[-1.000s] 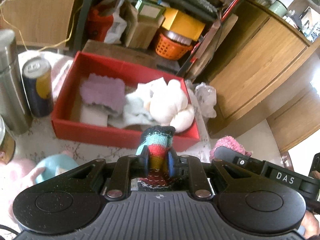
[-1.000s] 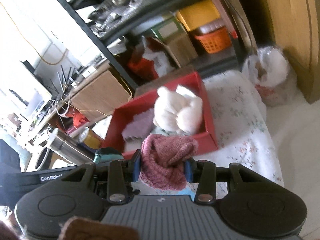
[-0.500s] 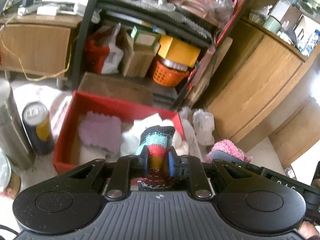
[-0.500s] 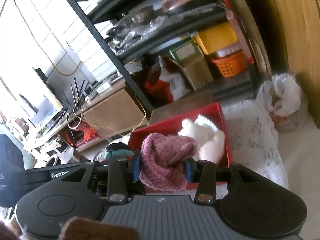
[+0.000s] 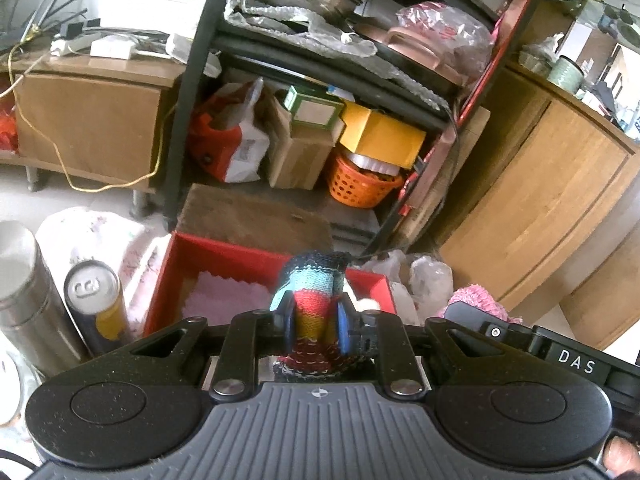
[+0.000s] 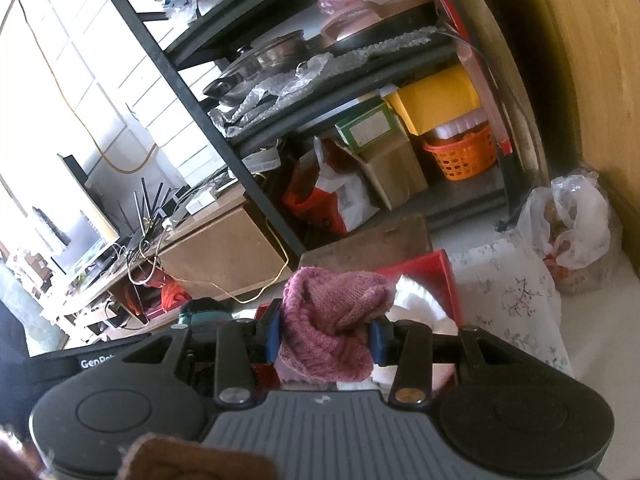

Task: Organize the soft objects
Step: 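Lift and carry the hat with right tool while left tool carries the sock to the box, then open right tool to drop the hat in the box while left tool drops the sock, then move both tools down to the blue face masks on the floral cloth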

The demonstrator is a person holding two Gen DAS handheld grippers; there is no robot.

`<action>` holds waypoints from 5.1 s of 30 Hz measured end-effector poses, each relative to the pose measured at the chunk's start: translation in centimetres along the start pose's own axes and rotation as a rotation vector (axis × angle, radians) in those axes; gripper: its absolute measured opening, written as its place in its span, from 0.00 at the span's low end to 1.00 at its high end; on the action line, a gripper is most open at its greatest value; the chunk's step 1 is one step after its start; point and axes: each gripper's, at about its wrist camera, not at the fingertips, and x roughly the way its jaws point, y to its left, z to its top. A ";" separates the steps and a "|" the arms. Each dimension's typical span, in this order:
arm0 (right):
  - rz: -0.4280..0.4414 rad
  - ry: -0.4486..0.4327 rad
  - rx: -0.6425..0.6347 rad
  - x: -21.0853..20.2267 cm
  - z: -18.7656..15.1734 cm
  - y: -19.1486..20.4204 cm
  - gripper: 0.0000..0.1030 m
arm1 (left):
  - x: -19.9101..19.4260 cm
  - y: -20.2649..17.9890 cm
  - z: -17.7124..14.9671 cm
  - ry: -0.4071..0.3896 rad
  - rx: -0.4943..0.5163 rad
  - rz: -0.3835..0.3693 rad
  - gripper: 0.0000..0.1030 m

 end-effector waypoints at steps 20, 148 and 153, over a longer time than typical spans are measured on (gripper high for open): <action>-0.030 0.028 -0.049 7.5 2.1 0.5 0.13 | 4.4 2.9 1.9 0.018 -0.034 0.117 0.18; -0.246 0.357 -0.065 -7.7 -15.7 -5.4 0.54 | 3.7 -8.1 -15.1 0.336 0.482 0.101 0.83; -0.242 0.382 -0.077 -7.5 -16.2 -5.3 0.54 | 4.4 -8.1 -15.5 0.355 0.488 0.109 0.83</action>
